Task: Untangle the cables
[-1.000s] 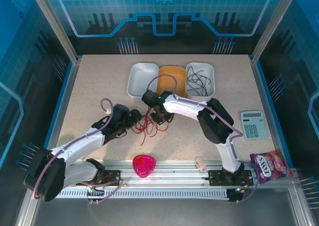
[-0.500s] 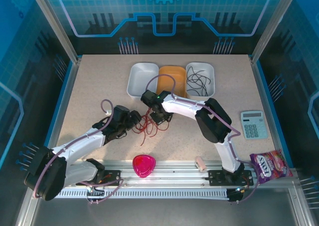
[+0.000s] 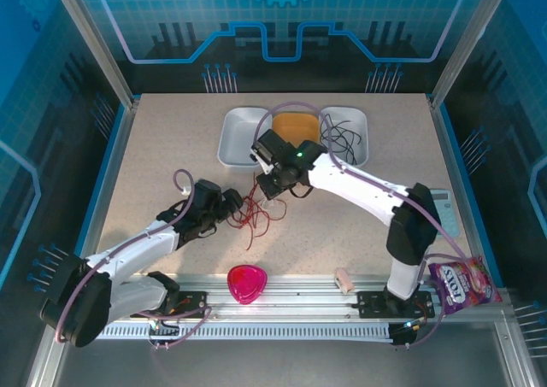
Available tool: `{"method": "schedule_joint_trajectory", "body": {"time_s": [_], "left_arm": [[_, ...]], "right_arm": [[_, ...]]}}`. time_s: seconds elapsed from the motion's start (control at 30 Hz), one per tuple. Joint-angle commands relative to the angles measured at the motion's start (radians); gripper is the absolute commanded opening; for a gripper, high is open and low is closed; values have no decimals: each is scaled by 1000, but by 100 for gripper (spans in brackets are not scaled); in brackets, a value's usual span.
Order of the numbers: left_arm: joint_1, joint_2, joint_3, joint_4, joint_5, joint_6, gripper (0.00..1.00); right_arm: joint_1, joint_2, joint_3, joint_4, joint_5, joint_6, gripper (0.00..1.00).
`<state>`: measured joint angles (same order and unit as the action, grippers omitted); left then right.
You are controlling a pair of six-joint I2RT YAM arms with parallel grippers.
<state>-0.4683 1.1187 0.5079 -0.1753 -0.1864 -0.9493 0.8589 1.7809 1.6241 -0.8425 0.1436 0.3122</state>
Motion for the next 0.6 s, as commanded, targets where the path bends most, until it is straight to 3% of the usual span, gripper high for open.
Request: {"method": "schedule_joint_trajectory", "body": {"time_s": [0.0, 0.57], "left_arm": [[1, -20, 26, 25, 20, 41, 99], [2, -39, 30, 39, 30, 70, 99]], "right_arm": [[11, -56, -4, 12, -56, -19, 8], [-27, -343, -24, 197, -86, -67, 8]]}}
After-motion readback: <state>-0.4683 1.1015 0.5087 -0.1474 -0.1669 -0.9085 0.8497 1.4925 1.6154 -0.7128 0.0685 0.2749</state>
